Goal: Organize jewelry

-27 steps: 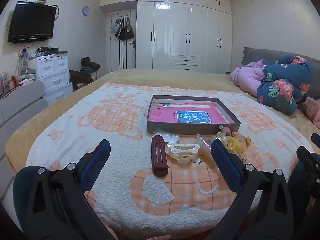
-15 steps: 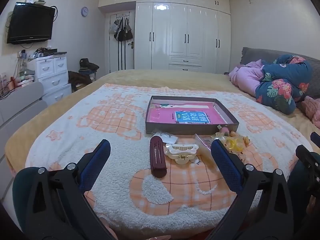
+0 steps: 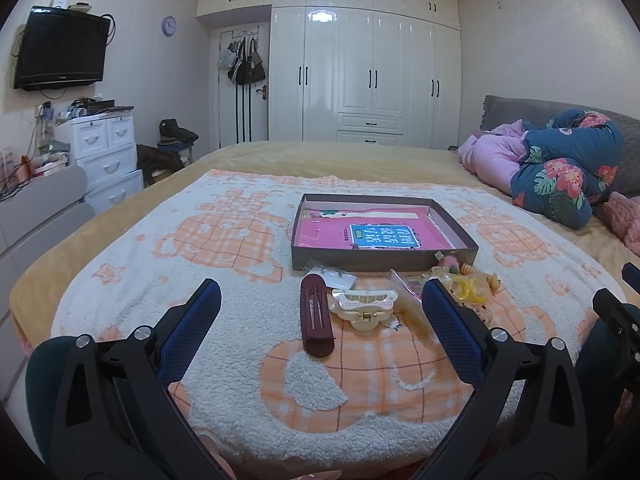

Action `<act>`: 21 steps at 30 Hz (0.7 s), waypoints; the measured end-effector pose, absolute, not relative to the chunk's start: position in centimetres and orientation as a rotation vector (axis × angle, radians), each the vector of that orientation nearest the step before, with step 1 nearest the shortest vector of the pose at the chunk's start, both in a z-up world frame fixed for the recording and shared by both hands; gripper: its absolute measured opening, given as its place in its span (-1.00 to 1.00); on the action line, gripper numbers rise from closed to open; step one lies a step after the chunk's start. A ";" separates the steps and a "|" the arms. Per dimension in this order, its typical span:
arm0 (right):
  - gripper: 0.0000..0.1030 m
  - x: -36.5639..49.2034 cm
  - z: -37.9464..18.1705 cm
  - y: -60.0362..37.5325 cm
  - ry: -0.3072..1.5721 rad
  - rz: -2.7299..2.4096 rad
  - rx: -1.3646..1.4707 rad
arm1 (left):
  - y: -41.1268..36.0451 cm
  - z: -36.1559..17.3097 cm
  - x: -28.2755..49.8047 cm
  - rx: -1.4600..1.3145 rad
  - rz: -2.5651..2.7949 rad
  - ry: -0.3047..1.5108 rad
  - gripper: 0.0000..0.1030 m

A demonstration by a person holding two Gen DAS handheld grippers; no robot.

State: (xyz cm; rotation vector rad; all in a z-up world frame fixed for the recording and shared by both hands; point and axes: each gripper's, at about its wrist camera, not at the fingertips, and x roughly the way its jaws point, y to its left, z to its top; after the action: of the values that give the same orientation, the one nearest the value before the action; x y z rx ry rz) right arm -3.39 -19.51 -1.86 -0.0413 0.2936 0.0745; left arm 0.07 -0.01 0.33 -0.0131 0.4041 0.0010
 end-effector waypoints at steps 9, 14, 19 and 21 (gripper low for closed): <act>0.88 -3.4 -1.9 -19.6 0.293 0.074 -0.041 | 0.0 0.5 0.1 -0.011 0.003 0.400 0.79; 0.88 -3.4 -1.7 -19.6 0.294 0.076 -0.043 | 0.0 0.5 0.1 -0.012 0.003 0.399 0.79; 0.88 -3.5 -1.8 -19.5 0.294 0.076 -0.042 | 0.1 0.5 0.1 -0.010 0.003 0.397 0.79; 0.88 -3.5 -1.8 -19.6 0.293 0.077 -0.041 | 0.1 0.5 0.1 -0.009 0.004 0.397 0.79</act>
State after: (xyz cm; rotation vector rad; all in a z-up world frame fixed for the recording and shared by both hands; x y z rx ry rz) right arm -3.47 -19.55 -1.79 -0.0413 0.2925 0.0765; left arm 0.05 0.06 0.47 -0.0092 0.3969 0.0038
